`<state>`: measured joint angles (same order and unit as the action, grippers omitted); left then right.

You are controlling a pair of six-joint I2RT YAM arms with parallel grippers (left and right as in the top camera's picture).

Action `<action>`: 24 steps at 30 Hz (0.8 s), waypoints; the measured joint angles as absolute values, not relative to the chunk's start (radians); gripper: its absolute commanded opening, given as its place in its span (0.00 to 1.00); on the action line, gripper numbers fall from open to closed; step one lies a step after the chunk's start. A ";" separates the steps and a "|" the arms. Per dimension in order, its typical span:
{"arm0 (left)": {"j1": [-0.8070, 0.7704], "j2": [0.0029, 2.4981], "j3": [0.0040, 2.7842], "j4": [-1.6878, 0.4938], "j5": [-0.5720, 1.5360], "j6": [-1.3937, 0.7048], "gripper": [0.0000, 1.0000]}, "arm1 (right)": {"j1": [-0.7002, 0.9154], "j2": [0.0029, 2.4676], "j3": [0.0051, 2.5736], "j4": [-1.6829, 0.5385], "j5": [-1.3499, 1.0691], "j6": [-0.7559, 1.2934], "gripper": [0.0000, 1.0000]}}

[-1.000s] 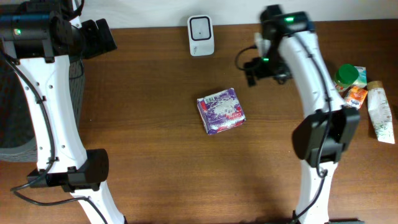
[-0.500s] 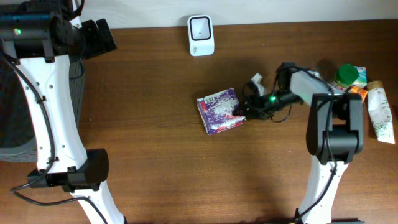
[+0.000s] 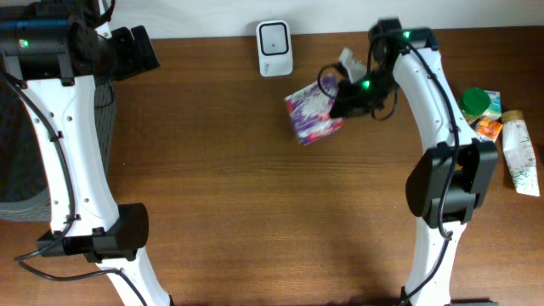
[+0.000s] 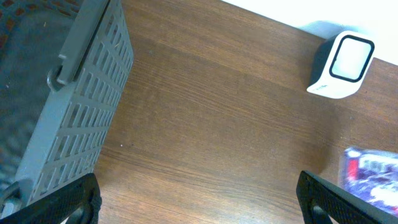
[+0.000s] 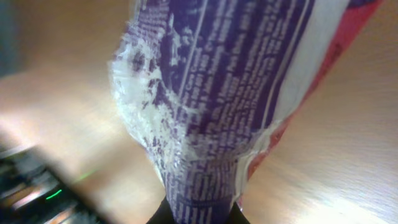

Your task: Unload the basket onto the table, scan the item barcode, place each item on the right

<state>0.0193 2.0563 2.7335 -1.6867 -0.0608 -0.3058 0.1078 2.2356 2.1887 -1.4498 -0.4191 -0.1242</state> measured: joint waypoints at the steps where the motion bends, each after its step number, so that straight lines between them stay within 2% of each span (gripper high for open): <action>1: 0.019 2.056 2.733 -1.687 -0.061 -0.306 0.99 | 0.134 2.233 2.233 -1.470 -0.286 -0.086 0.04; 4: 0.019 2.056 2.733 -1.687 -0.061 -0.306 0.99 | 0.249 2.232 2.250 -1.526 0.139 0.093 0.04; 7: 0.019 2.056 2.733 -1.687 -0.061 -0.306 0.99 | 0.335 2.232 2.183 -1.502 0.378 0.221 0.04; 9: 0.019 2.056 2.733 -1.687 -0.061 -0.306 0.99 | 0.375 2.232 2.116 -1.471 0.439 0.268 0.05; 11: 0.019 2.056 2.733 -1.688 -0.061 -0.306 0.99 | 0.406 2.232 2.048 -1.411 0.470 0.293 0.18; 13: 0.019 2.056 2.733 -1.688 -0.061 -0.306 0.99 | 0.434 2.234 2.006 -1.380 0.471 0.309 0.23; 14: 0.019 2.056 2.733 -1.687 -0.061 -0.306 0.99 | 0.467 2.234 2.001 -1.349 0.442 0.316 0.40; 15: 0.019 2.056 2.733 -1.687 -0.061 -0.306 0.99 | 0.496 2.234 2.001 -1.319 0.410 0.318 0.63; 16: 0.019 2.056 2.733 -1.687 -0.061 -0.306 0.99 | 0.526 2.234 2.001 -1.285 0.367 0.324 0.91; 17: 0.019 2.056 2.733 -1.687 -0.061 -0.306 0.99 | 0.557 2.234 2.001 -1.259 0.329 0.318 0.99; 20: 0.019 2.056 2.733 -1.687 -0.060 -0.306 0.99 | 0.638 2.236 2.044 -1.266 0.236 0.318 0.99; 24: 0.019 2.056 2.733 -1.688 -0.061 -0.306 0.99 | 0.591 2.238 2.204 -1.369 0.237 0.268 0.99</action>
